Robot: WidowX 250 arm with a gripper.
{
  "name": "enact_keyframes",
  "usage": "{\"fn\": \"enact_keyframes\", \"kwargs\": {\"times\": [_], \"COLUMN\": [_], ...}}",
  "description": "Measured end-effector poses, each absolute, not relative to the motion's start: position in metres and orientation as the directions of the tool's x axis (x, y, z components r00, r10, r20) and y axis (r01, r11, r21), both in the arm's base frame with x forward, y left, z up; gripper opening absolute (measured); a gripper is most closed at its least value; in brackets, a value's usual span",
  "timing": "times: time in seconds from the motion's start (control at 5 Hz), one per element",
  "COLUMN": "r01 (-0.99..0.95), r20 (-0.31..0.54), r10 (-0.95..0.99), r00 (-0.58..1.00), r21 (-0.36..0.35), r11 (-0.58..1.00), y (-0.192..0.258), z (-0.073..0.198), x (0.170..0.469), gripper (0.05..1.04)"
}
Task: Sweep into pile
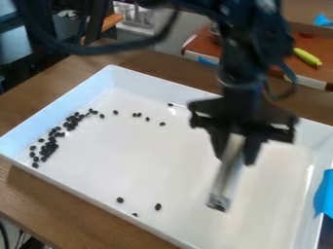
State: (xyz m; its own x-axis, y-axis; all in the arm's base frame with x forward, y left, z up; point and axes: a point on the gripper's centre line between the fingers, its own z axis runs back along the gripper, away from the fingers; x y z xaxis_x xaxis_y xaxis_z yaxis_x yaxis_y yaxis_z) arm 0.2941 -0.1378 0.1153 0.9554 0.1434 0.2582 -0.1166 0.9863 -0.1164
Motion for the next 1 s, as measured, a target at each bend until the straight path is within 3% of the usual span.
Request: {"fn": "enact_keyframes", "kwargs": {"times": [0.6, 1.0], "r01": [-0.127, -0.102], "r20": [0.274, 0.321], "r10": [0.124, 0.102], "r00": [0.954, 0.942], "r21": [-0.007, -0.017], "r11": [0.992, 0.995], "y": [-0.191, -0.186], "z": [0.057, 0.056], "x": [0.308, 0.298], "gripper": [0.379, 0.379]}}
